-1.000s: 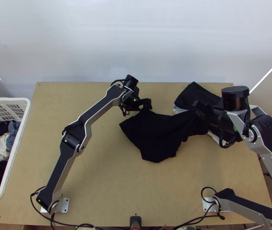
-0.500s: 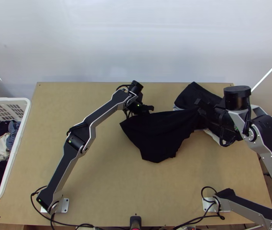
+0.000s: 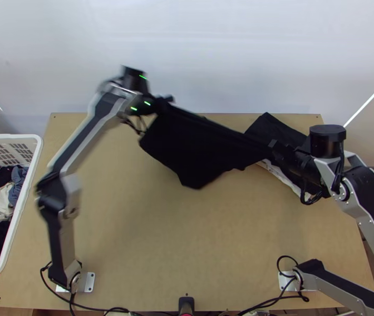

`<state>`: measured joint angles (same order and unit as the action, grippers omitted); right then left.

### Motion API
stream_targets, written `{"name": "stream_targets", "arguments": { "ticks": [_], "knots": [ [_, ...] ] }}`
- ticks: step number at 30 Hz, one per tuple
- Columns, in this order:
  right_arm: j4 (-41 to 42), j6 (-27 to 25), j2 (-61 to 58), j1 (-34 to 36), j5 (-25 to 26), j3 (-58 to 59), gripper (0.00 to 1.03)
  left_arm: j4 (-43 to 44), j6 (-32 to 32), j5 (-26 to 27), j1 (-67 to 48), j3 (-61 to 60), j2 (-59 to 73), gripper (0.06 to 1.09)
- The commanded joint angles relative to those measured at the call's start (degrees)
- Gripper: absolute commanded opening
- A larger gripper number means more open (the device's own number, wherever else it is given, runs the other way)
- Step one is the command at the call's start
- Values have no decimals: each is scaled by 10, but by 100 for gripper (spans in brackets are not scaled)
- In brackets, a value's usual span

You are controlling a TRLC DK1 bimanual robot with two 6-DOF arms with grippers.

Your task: Fold the t-shirt

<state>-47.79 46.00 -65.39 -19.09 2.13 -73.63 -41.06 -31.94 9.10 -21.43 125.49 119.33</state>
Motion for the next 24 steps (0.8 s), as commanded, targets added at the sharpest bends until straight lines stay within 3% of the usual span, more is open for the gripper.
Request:
{"name": "stream_targets", "arguments": {
  "ticks": [1, 5, 9, 10, 11, 12, 13, 17, 24],
  "knots": [
    [74, -13, 42, -4, 2, 52, 3, 21, 4, -60, 95, -64, -183, 9],
    [94, -11, 68, -20, 2, 73, 3, 51, 18, -60, 106, -193, -315, 9],
    [46, -5, 59, -24, 1, 81, 3, 59, 21, -55, 67, -403, -398, 9],
    [43, -4, 60, -28, 0, 83, 3, 56, 17, -41, 53, -454, -407, 15],
    [43, -4, 62, -32, 1, 84, 3, 56, 5, -28, 44, -490, -408, 40],
    [43, -4, 64, -35, 1, 85, 3, 49, -10, -5, 34, -525, -408, 81],
    [43, -4, 65, -36, 1, 84, 3, 47, -12, 20, 22, -556, -409, 107],
    [37, -7, 68, -38, 1, 73, 3, 76, -44, 41, -16, -626, -412, 104],
    [33, -16, 70, -34, 2, 63, 3, 114, -21, 52, 10, -599, -386, 104]
  ]
}}
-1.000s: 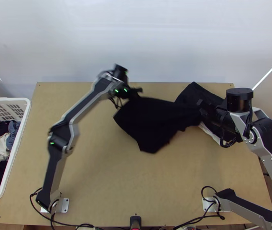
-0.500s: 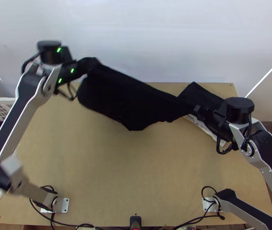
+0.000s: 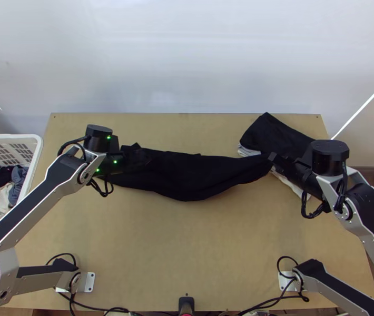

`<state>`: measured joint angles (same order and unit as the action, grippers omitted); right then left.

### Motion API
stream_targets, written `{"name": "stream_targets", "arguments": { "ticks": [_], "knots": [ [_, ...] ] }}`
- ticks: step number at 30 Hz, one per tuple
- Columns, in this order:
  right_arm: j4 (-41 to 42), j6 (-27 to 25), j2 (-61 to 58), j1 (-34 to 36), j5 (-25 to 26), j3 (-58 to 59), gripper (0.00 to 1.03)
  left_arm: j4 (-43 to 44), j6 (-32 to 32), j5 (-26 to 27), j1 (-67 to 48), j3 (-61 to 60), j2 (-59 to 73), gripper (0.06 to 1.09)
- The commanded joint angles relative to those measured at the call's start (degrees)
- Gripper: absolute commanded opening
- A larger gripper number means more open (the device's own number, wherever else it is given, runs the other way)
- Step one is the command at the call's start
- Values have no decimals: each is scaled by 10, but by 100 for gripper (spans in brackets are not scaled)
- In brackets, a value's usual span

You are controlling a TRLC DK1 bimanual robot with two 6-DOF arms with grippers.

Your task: Fold the t-shirt

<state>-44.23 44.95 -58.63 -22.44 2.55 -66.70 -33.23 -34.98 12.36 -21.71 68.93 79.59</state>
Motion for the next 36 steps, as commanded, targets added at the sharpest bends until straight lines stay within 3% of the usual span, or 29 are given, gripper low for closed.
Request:
{"name": "stream_targets", "arguments": {
  "ticks": [1, 6, 8, 15, 23, 27, 29, 34, 36],
  "knots": [
    [-2, -6, 3, 0, -3, -7, 3, 48, 18, 18, 27, -30, 25, 104],
    [-1, -2, -2, 0, -3, -3, 3, 51, 135, -101, 71, 21, 133, 104],
    [0, -2, -2, 0, -3, 0, 3, 39, 165, -116, 100, 51, 180, 104],
    [5, 6, -7, 1, -3, 2, 3, 75, 287, -110, 163, 83, 217, 104],
    [7, 6, -17, 6, -3, -7, 3, 38, 352, -109, 149, 109, 263, 103],
    [10, 6, -23, 13, -3, -9, 3, -3, 364, -97, 131, 105, 275, 96],
    [11, 6, -24, 13, -3, -11, 3, -9, 366, -63, 128, 96, 275, 77],
    [12, 4, -29, 19, -3, -17, 3, 3, 367, -41, 109, 83, 273, 9],
    [12, 3, -29, 20, -3, -20, 3, 40, 354, -23, 109, 65, 266, 10]
  ]
}}
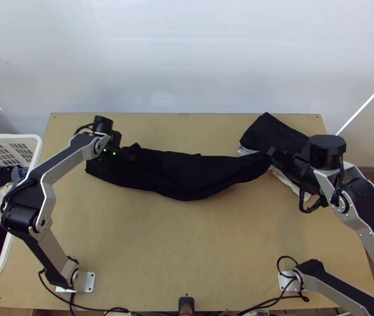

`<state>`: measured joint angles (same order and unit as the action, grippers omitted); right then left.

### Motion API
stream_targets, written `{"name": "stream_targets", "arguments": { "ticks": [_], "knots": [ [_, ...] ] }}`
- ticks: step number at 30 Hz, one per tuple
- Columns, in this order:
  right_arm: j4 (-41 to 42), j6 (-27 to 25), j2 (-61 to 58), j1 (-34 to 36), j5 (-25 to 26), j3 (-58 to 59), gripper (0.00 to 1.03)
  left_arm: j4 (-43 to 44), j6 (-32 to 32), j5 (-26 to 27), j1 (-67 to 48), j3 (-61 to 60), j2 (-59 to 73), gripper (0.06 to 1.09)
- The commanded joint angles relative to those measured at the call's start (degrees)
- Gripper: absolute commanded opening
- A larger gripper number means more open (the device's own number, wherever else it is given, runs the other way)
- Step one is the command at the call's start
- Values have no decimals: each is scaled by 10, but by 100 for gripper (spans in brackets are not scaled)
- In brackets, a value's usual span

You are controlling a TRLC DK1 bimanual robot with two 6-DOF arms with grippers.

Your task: Fold the t-shirt

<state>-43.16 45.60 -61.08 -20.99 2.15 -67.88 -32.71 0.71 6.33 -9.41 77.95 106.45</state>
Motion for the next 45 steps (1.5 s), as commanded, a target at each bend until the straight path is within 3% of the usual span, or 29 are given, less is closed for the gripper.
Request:
{"name": "stream_targets", "arguments": {
  "ticks": [1, 6, 12, 15, 18, 23, 33, 41, 45],
  "knots": [
    [1, -3, -4, 6, 0, -10, 3, 38, -8, 48, -13, -25, -2, 10],
    [0, -5, -2, 10, 1, -12, 3, 62, -66, 58, 13, 5, -15, 10],
    [0, -7, 0, 17, 1, -9, 3, 5, -150, 59, 75, 169, -13, 10],
    [1, -3, 1, 17, 0, -7, 3, -33, -126, 62, 78, 207, 2, 10],
    [1, -3, 2, 14, 0, -8, 3, -32, -87, 62, 69, 167, -2, 10],
    [1, -5, 3, 15, 0, -9, 3, -16, -116, 62, 69, 159, -50, 9],
    [36, -9, 5, 17, 0, 1, 3, -116, -198, 62, 125, 492, -35, 9],
    [130, -4, 69, 21, 0, 41, 3, -94, -291, 67, 197, 482, -168, 9],
    [164, 1, 108, 13, -10, 53, 3, -94, -346, 137, 273, 420, -234, 10]
  ]
}}
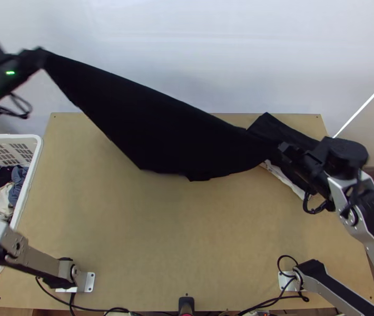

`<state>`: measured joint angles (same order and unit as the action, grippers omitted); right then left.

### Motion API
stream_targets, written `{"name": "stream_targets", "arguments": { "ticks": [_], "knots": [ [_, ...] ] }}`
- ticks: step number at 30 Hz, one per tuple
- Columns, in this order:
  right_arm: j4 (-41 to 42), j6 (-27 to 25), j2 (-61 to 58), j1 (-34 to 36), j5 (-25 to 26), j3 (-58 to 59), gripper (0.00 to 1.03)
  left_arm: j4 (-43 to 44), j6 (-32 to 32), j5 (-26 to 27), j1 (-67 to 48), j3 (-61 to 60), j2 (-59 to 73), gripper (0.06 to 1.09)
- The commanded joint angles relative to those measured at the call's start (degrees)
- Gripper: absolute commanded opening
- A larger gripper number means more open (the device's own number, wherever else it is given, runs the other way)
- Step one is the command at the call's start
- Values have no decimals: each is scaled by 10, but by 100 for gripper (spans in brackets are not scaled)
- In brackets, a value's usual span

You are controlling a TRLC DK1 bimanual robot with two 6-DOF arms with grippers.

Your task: Fold the t-shirt

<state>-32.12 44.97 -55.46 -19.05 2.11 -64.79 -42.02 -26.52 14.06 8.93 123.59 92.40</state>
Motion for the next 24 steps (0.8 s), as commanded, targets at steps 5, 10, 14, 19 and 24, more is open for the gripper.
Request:
{"name": "stream_targets", "arguments": {
  "ticks": [5, 10, 14, 19, 24],
  "knots": [
    [21, 15, 71, -13, -37, 33, 3, -24, -62, 127, 119, -185, -191, 9],
    [-15, 15, 71, -18, -38, 40, 3, -121, 69, 154, 45, -384, -275, 9],
    [-15, 15, 62, -20, -38, 42, 3, -178, 168, 135, -22, -564, -329, 9],
    [-13, 10, 39, -19, -38, 41, 3, -204, 183, 120, -57, -667, -378, 10],
    [-11, 11, 18, -7, -38, 47, 3, -241, 200, 120, -58, -731, -412, 10]
  ]
}}
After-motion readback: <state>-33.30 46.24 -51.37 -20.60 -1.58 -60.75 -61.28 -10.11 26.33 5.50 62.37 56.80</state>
